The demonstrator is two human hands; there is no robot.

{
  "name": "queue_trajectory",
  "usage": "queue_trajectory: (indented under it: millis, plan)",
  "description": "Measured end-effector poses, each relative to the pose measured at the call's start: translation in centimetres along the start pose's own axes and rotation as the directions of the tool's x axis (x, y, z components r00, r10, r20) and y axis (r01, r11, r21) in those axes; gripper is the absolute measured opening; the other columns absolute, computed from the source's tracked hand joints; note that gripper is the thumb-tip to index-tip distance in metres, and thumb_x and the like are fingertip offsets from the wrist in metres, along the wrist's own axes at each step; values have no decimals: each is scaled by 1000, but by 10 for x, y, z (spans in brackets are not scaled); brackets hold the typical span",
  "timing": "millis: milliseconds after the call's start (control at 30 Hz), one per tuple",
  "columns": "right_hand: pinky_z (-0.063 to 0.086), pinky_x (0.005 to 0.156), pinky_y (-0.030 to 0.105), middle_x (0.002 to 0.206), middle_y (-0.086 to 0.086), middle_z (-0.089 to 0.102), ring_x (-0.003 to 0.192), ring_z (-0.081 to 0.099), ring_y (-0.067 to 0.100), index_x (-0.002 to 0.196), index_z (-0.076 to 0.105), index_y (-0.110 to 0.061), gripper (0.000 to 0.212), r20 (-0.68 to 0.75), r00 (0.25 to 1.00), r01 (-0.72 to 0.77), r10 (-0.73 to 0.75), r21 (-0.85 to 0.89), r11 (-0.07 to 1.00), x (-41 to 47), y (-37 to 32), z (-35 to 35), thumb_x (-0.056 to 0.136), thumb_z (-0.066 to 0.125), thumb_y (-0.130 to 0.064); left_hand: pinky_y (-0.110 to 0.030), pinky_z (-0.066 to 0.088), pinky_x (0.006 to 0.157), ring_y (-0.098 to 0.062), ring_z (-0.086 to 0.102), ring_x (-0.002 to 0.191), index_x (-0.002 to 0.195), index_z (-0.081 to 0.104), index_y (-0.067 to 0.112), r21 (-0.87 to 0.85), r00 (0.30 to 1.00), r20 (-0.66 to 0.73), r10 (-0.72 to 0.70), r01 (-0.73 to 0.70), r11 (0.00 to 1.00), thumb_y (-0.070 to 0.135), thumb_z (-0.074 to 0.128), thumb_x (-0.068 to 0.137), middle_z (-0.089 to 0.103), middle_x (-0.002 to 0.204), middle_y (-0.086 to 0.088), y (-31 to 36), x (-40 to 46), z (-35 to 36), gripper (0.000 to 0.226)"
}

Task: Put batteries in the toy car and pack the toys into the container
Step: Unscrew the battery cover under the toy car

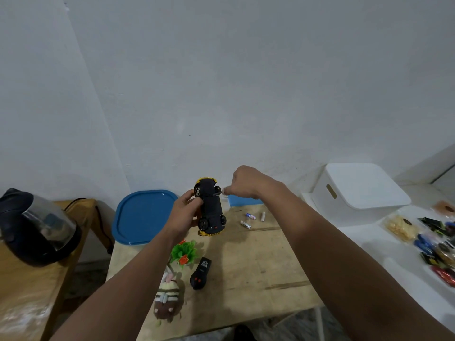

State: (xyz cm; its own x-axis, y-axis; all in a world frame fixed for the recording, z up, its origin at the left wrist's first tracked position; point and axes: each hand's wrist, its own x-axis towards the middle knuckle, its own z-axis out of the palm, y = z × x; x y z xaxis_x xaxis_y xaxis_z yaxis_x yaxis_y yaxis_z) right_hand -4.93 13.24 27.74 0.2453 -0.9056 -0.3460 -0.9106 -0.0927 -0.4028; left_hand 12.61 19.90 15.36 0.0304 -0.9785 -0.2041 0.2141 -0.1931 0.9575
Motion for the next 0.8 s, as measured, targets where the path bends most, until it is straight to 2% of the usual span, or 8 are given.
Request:
queue_trajectory:
  millis: [67, 167, 300, 367, 433, 567, 700, 800]
  plan:
    - [36, 55, 29, 68, 5, 52, 58, 45, 20, 78, 60, -3, 43, 0, 1000, 1, -1, 1, 1000, 0, 0, 1, 83, 75, -43, -41, 59, 70, -23, 72, 87, 124, 69, 21, 6, 1000, 5, 3, -3, 1000, 9, 49, 104, 76, 92, 2, 0, 0, -1, 31]
    - [32, 50, 26, 50, -1, 46, 50, 40, 18, 71, 59, -6, 39, -14, 1000, -3, 3, 6, 1000, -1, 0, 1, 88, 68, -40, -40, 59, 69, -23, 72, 86, 124, 69, 21, 4, 1000, 8, 0, 0, 1000, 9, 50, 104, 76, 90, 2, -2, 1, -2, 30]
    - [42, 61, 31, 80, 12, 64, 66, 52, 22, 87, 63, -1, 42, 21, 1000, 1, 0, -16, 1000, 0, 3, 3, 82, 79, -39, -39, 59, 68, -23, 72, 85, 122, 70, 23, 7, 1000, 12, -5, 5, 1000, 10, 51, 104, 75, 88, 2, -4, 1, -1, 30]
    - [36, 54, 29, 63, 5, 52, 55, 44, 19, 75, 59, -4, 43, 8, 1000, -4, 4, -11, 1000, -1, 4, 3, 85, 74, -42, -39, 59, 68, -23, 72, 87, 122, 70, 23, 1, 1000, 14, -8, 8, 1000, 10, 51, 104, 76, 90, 2, -5, 1, 0, 30]
    - [32, 49, 27, 56, 1, 45, 49, 38, 18, 73, 61, -6, 37, 1, 1000, -15, 15, -3, 1000, -1, 5, 2, 90, 66, -38, -39, 59, 69, -24, 73, 88, 122, 70, 23, -7, 1000, 11, -12, 12, 1000, 10, 51, 103, 76, 92, 1, -5, 2, 1, 30]
    - [38, 56, 29, 77, 8, 57, 64, 49, 21, 87, 63, -1, 40, 21, 1000, -11, 12, -5, 1000, 0, 7, 3, 83, 77, -39, -39, 59, 68, -24, 73, 88, 122, 71, 23, -9, 1000, 15, -16, 16, 1000, 10, 51, 103, 76, 92, 1, -7, 2, 3, 30]
    - [33, 51, 28, 61, 3, 44, 52, 39, 19, 66, 51, -8, 45, 13, 1000, -8, 8, -12, 1000, 0, 8, 0, 88, 70, -43, -38, 59, 67, -25, 72, 87, 120, 71, 23, -18, 999, 6, -32, 32, 999, 11, 51, 103, 77, 93, 1, -10, 3, 5, 29]
    - [39, 57, 30, 79, 8, 54, 65, 48, 21, 89, 63, 0, 44, 26, 1000, -5, 6, -27, 1000, 1, 10, 1, 86, 74, -42, -39, 60, 68, -26, 73, 88, 123, 70, 22, -26, 999, -1, -44, 44, 999, 12, 51, 104, 77, 93, 1, -12, 3, 6, 29]
